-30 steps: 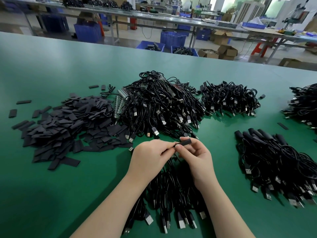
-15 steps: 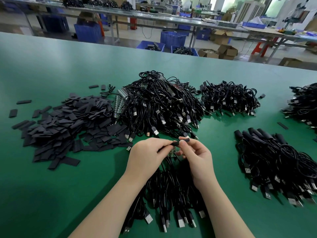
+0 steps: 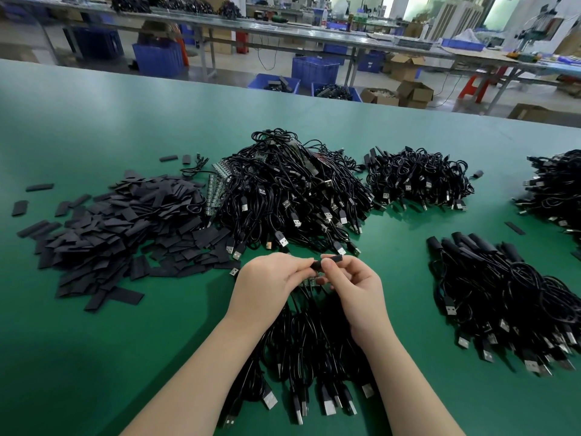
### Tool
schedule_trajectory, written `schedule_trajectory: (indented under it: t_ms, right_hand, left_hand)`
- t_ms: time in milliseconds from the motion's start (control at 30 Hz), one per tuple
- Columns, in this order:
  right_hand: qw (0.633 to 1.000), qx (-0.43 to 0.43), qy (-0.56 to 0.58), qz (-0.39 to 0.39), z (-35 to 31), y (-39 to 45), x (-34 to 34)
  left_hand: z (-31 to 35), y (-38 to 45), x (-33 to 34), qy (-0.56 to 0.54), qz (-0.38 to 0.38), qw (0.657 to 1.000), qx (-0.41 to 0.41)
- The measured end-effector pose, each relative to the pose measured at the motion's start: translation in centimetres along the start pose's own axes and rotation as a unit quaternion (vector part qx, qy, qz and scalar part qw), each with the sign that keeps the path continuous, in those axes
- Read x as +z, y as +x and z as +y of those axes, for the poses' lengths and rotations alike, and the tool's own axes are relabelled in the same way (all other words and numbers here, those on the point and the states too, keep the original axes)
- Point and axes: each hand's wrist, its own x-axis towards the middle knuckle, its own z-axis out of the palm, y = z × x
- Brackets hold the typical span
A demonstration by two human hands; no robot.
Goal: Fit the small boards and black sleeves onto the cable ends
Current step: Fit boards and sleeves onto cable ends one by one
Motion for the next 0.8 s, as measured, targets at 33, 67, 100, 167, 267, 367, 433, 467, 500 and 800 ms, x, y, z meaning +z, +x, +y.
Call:
schedule_trajectory:
  t_ms: [33,67,100,167,267,367,433,467,500,800]
  right_hand:
    - [1.000,0.001,0.000,0.000,-0.02,-0.01,-0.02]
    - [1.000,0.003,0.000,-0.001,-0.01,0.00,-0.06]
    - [1.000,0.005,-0.001,-0.002,0.03,0.00,-0.09]
    - [1.000,0.008,-0.001,-0.002,0.14,0.04,-0.14]
    - [1.000,0.013,-0.005,-0.001,0.22,0.05,-0.18]
    - [1.000,0.013,-0.007,-0.001,0.21,0.06,-0.16]
    - [1.000,0.013,-0.009,-0.006,0.13,0.02,-0.17]
    - [1.000,0.013,-0.009,-0.009,0.10,-0.01,-0.17]
    - [1.000,0.014,-0.008,-0.010,0.10,-0.03,-0.14]
    - [1.000,-0.010,-0.014,0.008,0.26,-0.01,0.26]
  left_hand:
    - [0.01,0.02,-0.01,-0.004,-0.001,1.000,0.000]
    - [0.01,0.04,-0.03,-0.009,-0.002,1.000,-0.001]
    - [0.01,0.04,-0.06,-0.013,-0.003,1.000,-0.003]
    - [0.00,0.02,-0.09,-0.018,-0.005,1.000,-0.004]
    - [0.00,-0.01,-0.04,-0.021,-0.010,1.000,-0.009]
    - [-0.05,-0.03,-0.04,-0.025,-0.011,0.999,-0.016]
    - [-0.05,-0.04,-0.10,-0.021,-0.009,1.000,-0.014]
    - [-0.03,-0.04,-0.13,-0.018,-0.009,1.000,-0.013]
    - [0.00,-0.04,-0.15,-0.017,-0.008,1.000,-0.013]
    - [0.08,0.13,-0.17,-0.018,-0.008,0.999,-0.031]
